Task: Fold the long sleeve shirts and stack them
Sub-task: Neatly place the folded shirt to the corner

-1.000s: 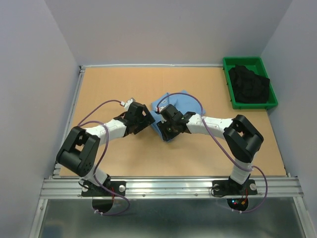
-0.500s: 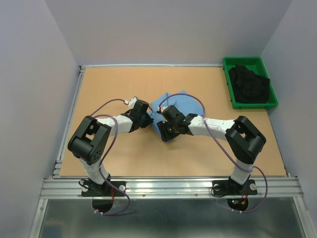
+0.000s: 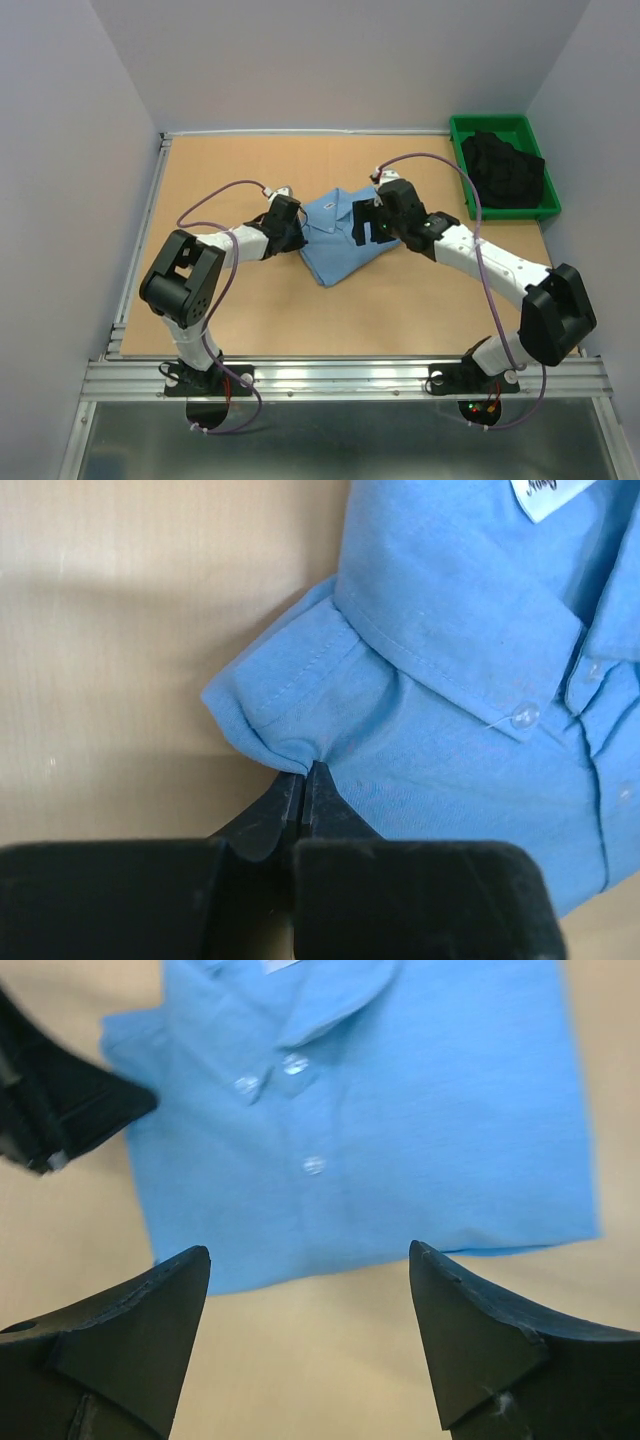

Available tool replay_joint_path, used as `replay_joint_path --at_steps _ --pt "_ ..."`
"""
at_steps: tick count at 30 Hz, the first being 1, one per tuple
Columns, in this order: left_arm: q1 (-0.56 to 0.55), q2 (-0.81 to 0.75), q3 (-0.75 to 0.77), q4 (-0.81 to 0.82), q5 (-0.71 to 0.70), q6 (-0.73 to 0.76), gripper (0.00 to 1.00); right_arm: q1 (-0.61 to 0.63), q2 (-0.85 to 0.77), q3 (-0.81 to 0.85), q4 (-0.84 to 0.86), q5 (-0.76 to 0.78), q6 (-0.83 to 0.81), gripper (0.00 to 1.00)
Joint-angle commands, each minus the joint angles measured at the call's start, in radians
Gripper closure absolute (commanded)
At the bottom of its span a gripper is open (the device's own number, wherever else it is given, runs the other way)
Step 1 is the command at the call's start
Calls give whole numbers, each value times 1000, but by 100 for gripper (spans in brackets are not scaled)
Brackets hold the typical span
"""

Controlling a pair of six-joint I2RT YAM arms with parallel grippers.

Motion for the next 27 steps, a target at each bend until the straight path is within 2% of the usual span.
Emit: replay_joint_path --at_steps 1,5,8,15,17,18,20,23,25,27 --pt "-20 42 70 -99 42 272 100 -60 -69 -10 -30 47 26 14" --pt "-129 103 199 -102 46 406 100 -80 -118 -10 -44 113 34 14" --pt "-190 212 331 -114 82 466 100 -91 -144 -14 -50 147 45 14" --pt "-312 345 549 -145 159 452 100 -146 -199 -60 -64 214 101 15" --pt "-341 353 564 -146 180 437 95 -171 -215 -74 -72 214 115 15" --pt "-344 343 566 -140 179 394 91 -194 -225 -89 -75 210 126 15" --pt "-332 314 534 -129 168 331 66 -217 -229 -103 -82 191 134 15" --pt "-289 216 440 -122 162 225 39 -241 -213 -119 -89 150 140 16" --pt "-227 128 362 -120 151 164 27 -243 -197 -123 -92 132 144 16" --pt "-151 64 305 -122 141 127 21 -243 -178 -122 -92 119 135 17"
